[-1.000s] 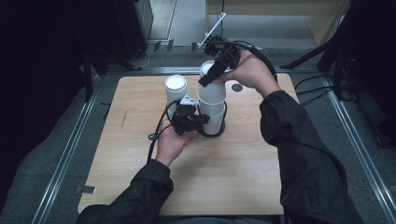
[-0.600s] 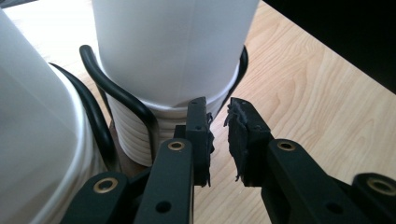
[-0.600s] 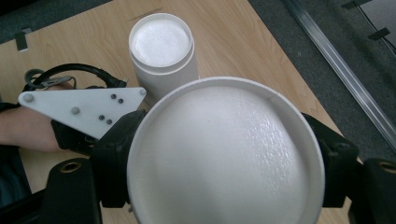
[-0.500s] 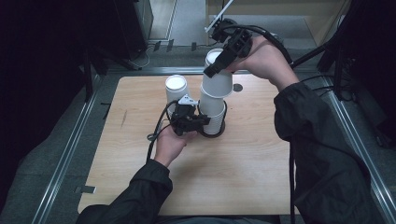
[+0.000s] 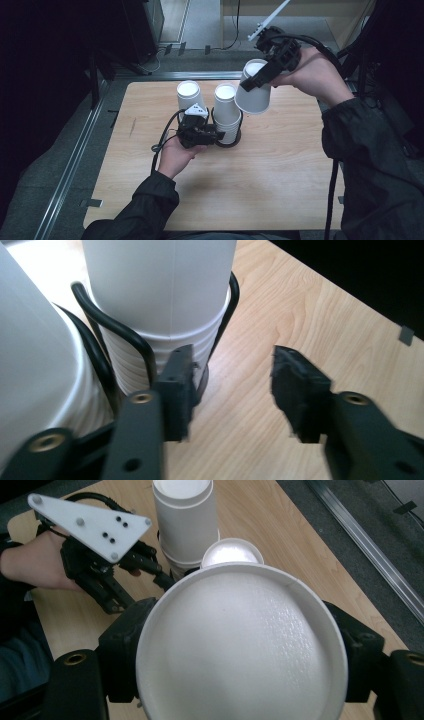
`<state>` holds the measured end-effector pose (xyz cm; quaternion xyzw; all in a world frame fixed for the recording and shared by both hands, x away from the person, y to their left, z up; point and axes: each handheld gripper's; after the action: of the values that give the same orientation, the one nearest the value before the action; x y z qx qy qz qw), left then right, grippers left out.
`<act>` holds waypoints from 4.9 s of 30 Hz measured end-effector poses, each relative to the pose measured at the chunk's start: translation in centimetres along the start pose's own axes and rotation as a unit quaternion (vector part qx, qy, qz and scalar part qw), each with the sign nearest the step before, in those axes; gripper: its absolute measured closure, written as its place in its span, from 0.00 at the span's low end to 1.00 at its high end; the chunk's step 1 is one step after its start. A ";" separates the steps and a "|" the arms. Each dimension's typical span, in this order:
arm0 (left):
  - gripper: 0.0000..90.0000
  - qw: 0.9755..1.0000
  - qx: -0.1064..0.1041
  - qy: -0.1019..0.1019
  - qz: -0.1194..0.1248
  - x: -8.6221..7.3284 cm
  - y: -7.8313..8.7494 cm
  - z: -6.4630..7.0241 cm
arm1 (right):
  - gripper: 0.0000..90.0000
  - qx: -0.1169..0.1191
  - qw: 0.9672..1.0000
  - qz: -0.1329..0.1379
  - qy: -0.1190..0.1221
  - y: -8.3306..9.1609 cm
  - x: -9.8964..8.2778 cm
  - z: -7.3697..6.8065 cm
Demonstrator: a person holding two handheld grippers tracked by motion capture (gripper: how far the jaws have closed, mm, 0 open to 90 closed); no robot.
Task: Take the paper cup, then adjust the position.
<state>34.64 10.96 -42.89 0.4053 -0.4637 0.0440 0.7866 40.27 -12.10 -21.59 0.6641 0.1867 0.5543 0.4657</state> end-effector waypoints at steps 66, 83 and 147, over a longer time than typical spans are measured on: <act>0.40 0.992 -0.111 -0.008 -0.067 -6.7 -0.3 -2.5 | 0.28 0.125 0.991 0.039 0.002 -16.1 -16.0 -6.5; 0.08 0.970 -0.194 -0.079 -0.125 -7.1 -2.1 -0.7 | 0.28 0.167 0.982 0.084 -0.015 -17.1 -15.3 -6.6; 0.20 0.953 -0.129 -0.166 -0.217 -5.3 -0.7 -0.5 | 0.20 0.174 0.981 0.077 0.041 -17.4 -15.8 -8.4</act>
<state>32.26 12.42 -47.51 0.3926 -0.4902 -0.2554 0.7351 32.33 -12.10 -45.20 0.7241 0.2476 0.5740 0.2914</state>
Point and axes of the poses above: each handheld gripper's, and its own axes: y roughly backward along the jaws, x roughly out of its top, z roughly to its right, and after that the axes turned 3 degrees about y, right-handed
